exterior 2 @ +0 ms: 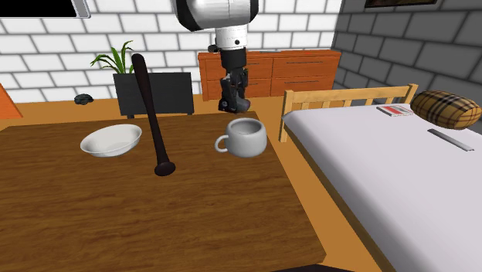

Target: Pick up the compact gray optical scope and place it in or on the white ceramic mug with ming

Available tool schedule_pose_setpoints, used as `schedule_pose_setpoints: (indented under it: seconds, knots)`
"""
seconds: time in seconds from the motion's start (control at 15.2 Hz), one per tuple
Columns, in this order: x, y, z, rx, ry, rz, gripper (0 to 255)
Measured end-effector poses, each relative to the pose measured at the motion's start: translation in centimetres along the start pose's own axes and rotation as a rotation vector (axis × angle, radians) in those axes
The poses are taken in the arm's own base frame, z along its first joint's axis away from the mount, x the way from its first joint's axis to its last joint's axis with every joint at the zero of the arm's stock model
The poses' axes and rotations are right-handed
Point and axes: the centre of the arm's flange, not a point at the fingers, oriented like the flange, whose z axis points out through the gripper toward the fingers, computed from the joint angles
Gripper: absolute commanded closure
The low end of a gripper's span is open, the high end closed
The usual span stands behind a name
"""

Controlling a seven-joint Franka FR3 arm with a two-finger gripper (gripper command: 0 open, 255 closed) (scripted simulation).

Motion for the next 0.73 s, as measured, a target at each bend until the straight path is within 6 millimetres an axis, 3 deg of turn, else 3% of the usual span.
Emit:
schedule_pose_setpoints:
  seconds: [0.2,0.73]
  knots:
    - [-1.0,1.1,1.3,0.0,-0.001,0.0,255]
    - [-0.7,1.2,5.7,0.001,-0.001,-0.001,255]
